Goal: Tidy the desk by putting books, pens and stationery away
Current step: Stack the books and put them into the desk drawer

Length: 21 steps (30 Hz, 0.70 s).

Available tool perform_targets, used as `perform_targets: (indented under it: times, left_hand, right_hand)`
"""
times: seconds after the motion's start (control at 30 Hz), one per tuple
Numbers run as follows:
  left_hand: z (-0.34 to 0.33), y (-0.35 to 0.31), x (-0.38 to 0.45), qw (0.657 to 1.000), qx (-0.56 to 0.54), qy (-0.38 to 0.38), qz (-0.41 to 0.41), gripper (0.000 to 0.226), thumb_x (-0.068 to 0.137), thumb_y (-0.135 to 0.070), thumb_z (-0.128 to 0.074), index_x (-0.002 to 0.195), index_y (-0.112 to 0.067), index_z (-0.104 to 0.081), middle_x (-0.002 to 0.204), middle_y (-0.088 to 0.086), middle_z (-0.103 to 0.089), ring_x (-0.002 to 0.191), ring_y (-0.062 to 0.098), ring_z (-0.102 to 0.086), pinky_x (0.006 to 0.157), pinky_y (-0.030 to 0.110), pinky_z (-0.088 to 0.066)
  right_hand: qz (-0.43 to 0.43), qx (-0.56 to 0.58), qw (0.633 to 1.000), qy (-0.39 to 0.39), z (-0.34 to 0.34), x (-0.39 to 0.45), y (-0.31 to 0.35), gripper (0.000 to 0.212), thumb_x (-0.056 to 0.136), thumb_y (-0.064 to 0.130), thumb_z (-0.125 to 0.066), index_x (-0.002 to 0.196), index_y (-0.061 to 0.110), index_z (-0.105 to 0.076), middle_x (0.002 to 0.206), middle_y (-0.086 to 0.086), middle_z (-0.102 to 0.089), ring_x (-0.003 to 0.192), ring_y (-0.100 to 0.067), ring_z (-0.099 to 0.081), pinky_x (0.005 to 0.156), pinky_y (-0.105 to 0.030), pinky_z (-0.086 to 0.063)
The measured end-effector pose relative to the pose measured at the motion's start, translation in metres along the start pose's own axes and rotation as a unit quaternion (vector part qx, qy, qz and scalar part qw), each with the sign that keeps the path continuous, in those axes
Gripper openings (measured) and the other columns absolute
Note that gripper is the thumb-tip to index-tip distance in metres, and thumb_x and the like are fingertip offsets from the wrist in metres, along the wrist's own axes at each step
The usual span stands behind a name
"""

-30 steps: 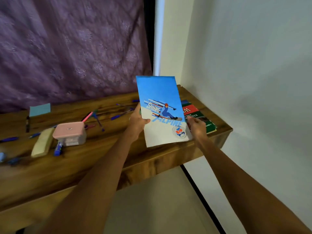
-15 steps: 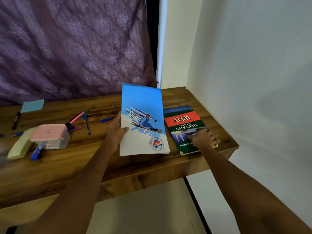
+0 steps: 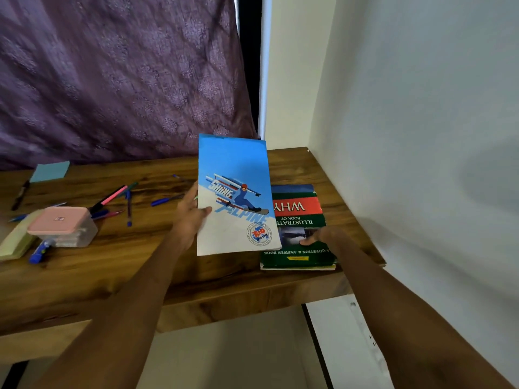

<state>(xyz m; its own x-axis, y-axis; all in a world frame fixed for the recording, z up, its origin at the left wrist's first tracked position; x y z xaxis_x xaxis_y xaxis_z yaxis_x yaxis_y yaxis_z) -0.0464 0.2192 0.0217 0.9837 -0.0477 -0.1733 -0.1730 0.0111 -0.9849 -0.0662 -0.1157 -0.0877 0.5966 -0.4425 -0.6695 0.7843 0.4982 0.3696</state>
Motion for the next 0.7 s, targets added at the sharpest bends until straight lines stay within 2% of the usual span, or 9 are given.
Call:
perform_targets:
  times: [0.03,0.07,0.13,0.27,0.43,0.5,0.57,0.63,0.7]
  left_hand:
    - [-0.002,0.001,-0.002,1.000,0.001,-0.005,0.002,0.069,0.090,0.011,-0.051,0.146,-0.026,-0.035,0.124,0.013,-0.063,0.103,0.031,-0.065,0.088,0.053,-0.053]
    - [-0.004,0.001,-0.004,1.000,0.002,-0.008,0.002,0.069,0.089,0.011,-0.051,0.146,-0.025,-0.034,0.123,0.012,-0.063,0.102,0.030,-0.065,0.087,0.052,-0.053]
    - [-0.006,0.003,-0.007,1.000,0.001,-0.004,0.002,0.070,0.089,0.012,-0.051,0.146,-0.025,-0.034,0.124,0.014,-0.063,0.102,0.030,-0.066,0.087,0.053,-0.053]
    - [-0.011,0.001,-0.012,1.000,-0.004,-0.012,0.005,0.070,0.089,0.013,-0.050,0.146,-0.024,-0.035,0.125,0.013,-0.062,0.102,0.030,-0.065,0.086,0.049,-0.053]
    - [-0.014,-0.004,-0.016,1.000,0.007,-0.021,0.002,0.066,0.090,0.012,-0.049,0.144,-0.024,-0.038,0.126,0.013,-0.061,0.102,0.028,-0.063,0.088,0.048,-0.052]
    - [-0.016,-0.007,-0.017,1.000,0.012,-0.021,-0.001,0.064,0.090,0.011,-0.049,0.143,-0.024,-0.038,0.123,0.011,-0.061,0.101,0.027,-0.063,0.087,0.046,-0.052]
    - [-0.024,-0.009,-0.018,1.000,0.021,-0.021,-0.006,0.063,0.091,0.012,-0.048,0.143,-0.023,-0.039,0.118,0.009,-0.061,0.099,0.026,-0.063,0.085,0.044,-0.052]
    - [-0.037,-0.010,-0.018,0.999,0.027,-0.025,-0.019,0.062,0.090,0.013,-0.046,0.141,-0.023,-0.042,0.115,0.009,-0.062,0.099,0.026,-0.063,0.085,0.044,-0.053]
    - [-0.053,-0.009,-0.015,0.998,0.041,-0.020,-0.040,0.064,0.088,0.016,-0.044,0.138,-0.024,-0.044,0.117,0.009,-0.064,0.099,0.027,-0.065,0.084,0.044,-0.055]
  right_hand:
    - [0.012,0.023,1.000,0.003,0.004,-0.047,0.009,0.107,0.051,0.038,-0.090,0.139,0.014,-0.035,0.137,-0.012,-0.049,0.126,-0.035,-0.044,0.107,-0.051,-0.035]
    - [0.016,0.050,0.999,0.001,0.007,-0.073,0.014,0.092,0.063,0.029,-0.086,0.139,0.011,-0.036,0.137,-0.013,-0.048,0.126,-0.034,-0.044,0.108,-0.048,-0.035]
    - [0.020,0.097,0.995,0.007,0.012,-0.099,0.013,0.083,0.070,0.021,-0.082,0.138,0.006,-0.037,0.136,-0.014,-0.048,0.127,-0.034,-0.043,0.105,-0.044,-0.035]
    - [0.014,0.179,0.984,0.016,0.020,-0.114,0.006,0.069,0.075,0.014,-0.077,0.131,0.002,-0.040,0.128,-0.017,-0.051,0.123,-0.033,-0.046,0.100,-0.041,-0.038]
    - [0.017,0.276,0.960,0.041,0.022,-0.118,0.005,0.055,0.068,0.006,-0.081,0.113,0.001,-0.050,0.085,-0.013,-0.061,0.083,-0.029,-0.062,0.091,-0.043,-0.051]
    - [0.014,0.291,0.956,0.036,0.022,-0.118,0.004,0.041,0.069,0.007,-0.080,0.099,0.003,-0.051,0.082,-0.013,-0.059,0.088,-0.030,-0.062,0.089,-0.043,-0.051]
    - [0.025,0.325,0.945,0.033,0.027,-0.117,0.006,0.036,0.070,0.003,-0.078,0.096,0.001,-0.053,0.085,-0.015,-0.062,0.092,-0.033,-0.064,0.090,-0.046,-0.052]
    - [0.058,0.317,0.947,-0.013,0.038,-0.114,0.013,0.044,0.066,0.001,-0.079,0.104,-0.003,-0.057,0.092,-0.017,-0.067,0.085,-0.033,-0.067,0.085,-0.045,-0.054]
    - [0.106,0.240,0.957,-0.124,0.057,-0.121,0.023,0.035,0.070,0.007,-0.078,0.098,0.000,-0.058,0.093,-0.013,-0.067,0.083,-0.030,-0.067,0.079,-0.039,-0.055]
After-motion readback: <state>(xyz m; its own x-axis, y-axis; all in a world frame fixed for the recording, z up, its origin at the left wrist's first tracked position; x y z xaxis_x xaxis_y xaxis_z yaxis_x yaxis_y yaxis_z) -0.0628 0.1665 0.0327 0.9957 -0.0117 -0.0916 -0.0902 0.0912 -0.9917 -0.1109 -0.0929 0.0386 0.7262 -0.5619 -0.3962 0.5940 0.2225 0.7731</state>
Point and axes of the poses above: each hand's wrist, its own x-axis towards the middle knuckle, its own z-axis out of the back of the hand, y = z × x, the point moved 1 cm from there along x, towards the middle knuckle
